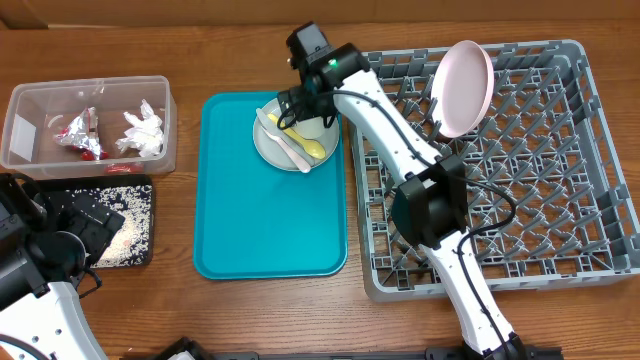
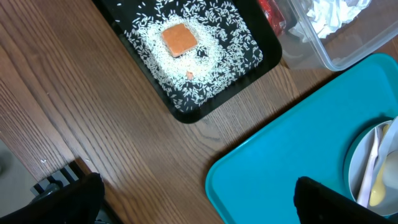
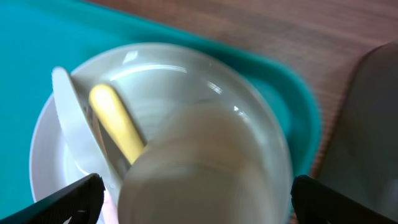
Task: Sort waste into correct bins and load items into the dishwasher rack
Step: 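Move the right gripper over the white cup on the white plate, then grasp the white cup with the right gripper and lift it toward the rack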
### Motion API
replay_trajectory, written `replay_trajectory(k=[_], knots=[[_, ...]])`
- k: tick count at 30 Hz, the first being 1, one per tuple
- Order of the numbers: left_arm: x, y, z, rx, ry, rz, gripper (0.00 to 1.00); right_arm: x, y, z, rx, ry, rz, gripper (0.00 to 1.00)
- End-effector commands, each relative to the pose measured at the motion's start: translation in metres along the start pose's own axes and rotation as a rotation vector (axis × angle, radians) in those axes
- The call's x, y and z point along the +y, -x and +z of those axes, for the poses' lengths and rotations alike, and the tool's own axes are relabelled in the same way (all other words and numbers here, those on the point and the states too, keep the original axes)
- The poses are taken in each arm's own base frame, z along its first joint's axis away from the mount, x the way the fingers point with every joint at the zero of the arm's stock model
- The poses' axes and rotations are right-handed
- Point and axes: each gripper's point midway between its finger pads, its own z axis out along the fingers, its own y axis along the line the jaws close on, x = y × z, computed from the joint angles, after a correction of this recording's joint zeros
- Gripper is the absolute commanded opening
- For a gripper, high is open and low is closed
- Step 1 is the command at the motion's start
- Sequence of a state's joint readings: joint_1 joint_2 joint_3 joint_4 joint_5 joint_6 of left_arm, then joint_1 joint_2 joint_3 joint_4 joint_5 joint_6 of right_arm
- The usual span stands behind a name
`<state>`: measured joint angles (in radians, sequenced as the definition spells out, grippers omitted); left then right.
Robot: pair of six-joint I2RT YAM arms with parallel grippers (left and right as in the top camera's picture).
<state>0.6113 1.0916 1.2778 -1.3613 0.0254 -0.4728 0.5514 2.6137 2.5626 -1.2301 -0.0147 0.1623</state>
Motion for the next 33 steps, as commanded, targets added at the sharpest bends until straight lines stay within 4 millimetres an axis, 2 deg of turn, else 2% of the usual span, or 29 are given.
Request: replay_trajectory(k=[1, 3, 6, 19, 21, 22, 23, 24, 33], knots=[[0.003, 0.001, 0.001, -0.001, 0.014, -0.021, 1.0, 0.012, -0.007, 0.006, 0.014, 0.011, -0.027, 1.0], [0.003, 0.001, 0.001, -0.001, 0.014, -0.021, 1.0, 0.017, -0.007, 0.007, 0.011, 0.013, -0.034, 0.99], [0.003, 0.001, 0.001, -0.001, 0.014, -0.021, 1.0, 0.021, -0.005, 0.006, -0.002, 0.016, -0.042, 0.92], [0.003, 0.001, 0.001, -0.001, 0.014, -0.021, 1.0, 0.011, -0.001, 0.005, -0.02, -0.043, -0.041, 0.69], [0.003, 0.001, 0.001, -0.001, 0.014, -0.021, 1.0, 0.012, 0.0, 0.004, -0.026, -0.041, -0.041, 0.7], [0.003, 0.001, 0.001, -0.001, 0.014, -0.021, 1.0, 0.012, 0.001, 0.004, -0.03, -0.04, -0.041, 0.78], [0.003, 0.001, 0.001, -0.001, 0.014, -0.021, 1.0, 0.012, 0.003, 0.004, -0.035, -0.039, -0.041, 0.95], [0.003, 0.001, 0.001, -0.001, 0.014, -0.021, 1.0, 0.013, 0.004, 0.004, -0.042, -0.036, -0.041, 1.0], [0.003, 0.001, 0.001, -0.001, 0.014, -0.021, 1.0, 0.017, 0.018, 0.003, -0.099, -0.022, -0.041, 1.0]])
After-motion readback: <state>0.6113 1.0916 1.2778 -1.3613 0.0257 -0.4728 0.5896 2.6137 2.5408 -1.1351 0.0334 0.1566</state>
